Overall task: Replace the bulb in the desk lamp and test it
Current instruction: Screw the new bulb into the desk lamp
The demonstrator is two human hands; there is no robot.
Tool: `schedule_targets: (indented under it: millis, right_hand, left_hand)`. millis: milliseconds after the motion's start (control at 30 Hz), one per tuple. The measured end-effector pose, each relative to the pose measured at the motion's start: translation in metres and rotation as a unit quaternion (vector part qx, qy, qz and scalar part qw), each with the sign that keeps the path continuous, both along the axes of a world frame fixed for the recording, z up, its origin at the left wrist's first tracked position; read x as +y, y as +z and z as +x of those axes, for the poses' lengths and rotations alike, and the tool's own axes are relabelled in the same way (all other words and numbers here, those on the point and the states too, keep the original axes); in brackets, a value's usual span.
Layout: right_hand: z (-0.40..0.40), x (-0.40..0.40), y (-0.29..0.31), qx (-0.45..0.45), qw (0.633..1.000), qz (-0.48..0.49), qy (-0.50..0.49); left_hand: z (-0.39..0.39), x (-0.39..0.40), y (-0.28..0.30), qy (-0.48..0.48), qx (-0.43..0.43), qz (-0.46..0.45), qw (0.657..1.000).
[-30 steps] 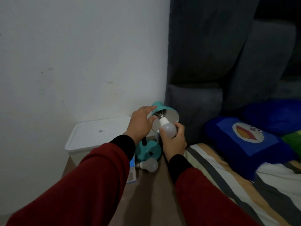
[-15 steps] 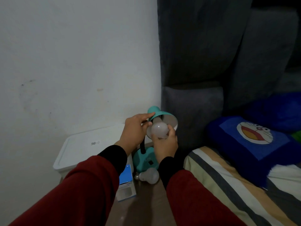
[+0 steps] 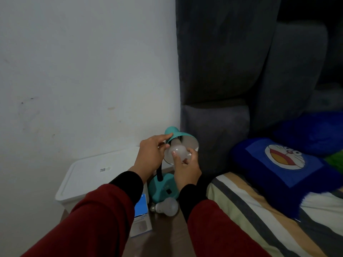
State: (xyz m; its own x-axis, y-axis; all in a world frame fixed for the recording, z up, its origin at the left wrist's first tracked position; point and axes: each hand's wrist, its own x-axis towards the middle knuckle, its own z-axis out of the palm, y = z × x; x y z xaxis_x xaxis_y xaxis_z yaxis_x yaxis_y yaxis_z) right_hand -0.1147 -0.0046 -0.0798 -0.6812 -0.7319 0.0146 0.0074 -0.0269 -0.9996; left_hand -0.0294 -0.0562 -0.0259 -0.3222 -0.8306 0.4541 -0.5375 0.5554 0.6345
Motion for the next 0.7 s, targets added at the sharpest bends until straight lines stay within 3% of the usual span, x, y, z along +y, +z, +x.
schedule_targets:
  millis: [300,500,700]
  right_hand:
    - [-0.003,0.001,0.007,-0.022,1.0,0.005,-0.017]
    - [-0.004,0.006,0.015,0.056,0.998,0.021,-0.023]
    - [-0.001,-0.001,0.009,0.002,0.999,0.022,-0.031]
  left_hand:
    - [0.0,0.003,0.0,-0.004,-0.005,-0.014,1.0]
    - [0.0,0.004,0.001,-0.003,-0.014,-0.008,1.0]
    - [0.001,0.004,0.0,-0.005,-0.004,-0.006,1.0]
